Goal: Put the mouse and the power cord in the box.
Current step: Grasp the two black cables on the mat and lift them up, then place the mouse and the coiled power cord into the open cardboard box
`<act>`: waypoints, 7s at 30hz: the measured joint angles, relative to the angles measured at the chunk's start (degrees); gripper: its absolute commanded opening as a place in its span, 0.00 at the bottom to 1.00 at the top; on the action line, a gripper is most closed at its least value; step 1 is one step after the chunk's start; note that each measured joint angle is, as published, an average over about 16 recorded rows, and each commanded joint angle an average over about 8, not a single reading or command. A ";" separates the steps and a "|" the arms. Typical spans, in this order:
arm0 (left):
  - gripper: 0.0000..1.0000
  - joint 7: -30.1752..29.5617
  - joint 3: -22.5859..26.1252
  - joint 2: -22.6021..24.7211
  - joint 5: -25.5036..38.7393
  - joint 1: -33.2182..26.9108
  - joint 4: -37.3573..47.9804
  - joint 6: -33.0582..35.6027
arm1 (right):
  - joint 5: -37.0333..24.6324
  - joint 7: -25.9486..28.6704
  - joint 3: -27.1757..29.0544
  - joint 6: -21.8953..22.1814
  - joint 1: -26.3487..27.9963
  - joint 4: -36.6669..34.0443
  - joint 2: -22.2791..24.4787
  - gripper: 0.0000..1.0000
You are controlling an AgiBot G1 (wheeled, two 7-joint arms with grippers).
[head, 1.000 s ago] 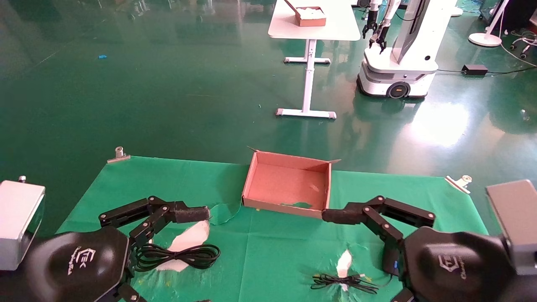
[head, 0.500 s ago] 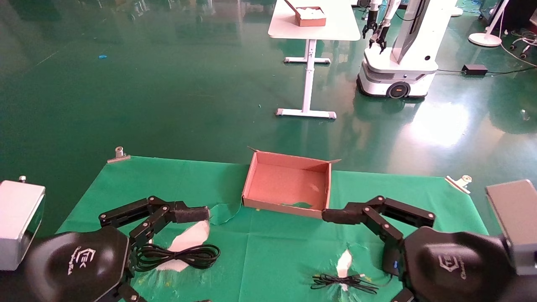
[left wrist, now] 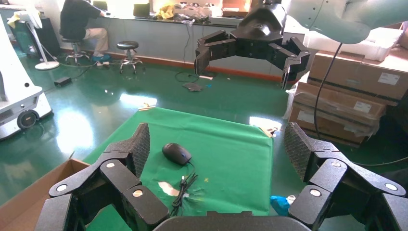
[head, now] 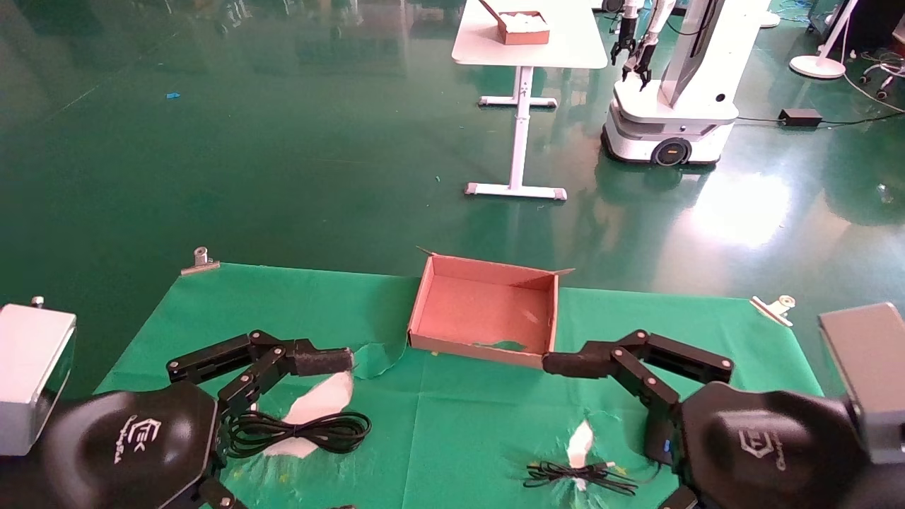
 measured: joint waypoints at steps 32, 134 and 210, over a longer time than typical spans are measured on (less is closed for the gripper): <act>1.00 -6.25 17.28 8.21 54.48 -13.12 -2.19 -12.52 | -24.21 6.23 -7.62 5.86 4.43 1.28 0.00 1.00; 0.00 -15.82 27.16 22.50 92.22 -10.06 4.82 -26.53 | -65.97 5.73 -24.15 16.03 17.31 -19.49 -24.26 0.00; 1.00 -1.69 57.33 41.17 75.64 -26.99 41.53 -80.53 | -66.22 10.92 -17.01 15.94 34.67 -7.78 -15.69 0.00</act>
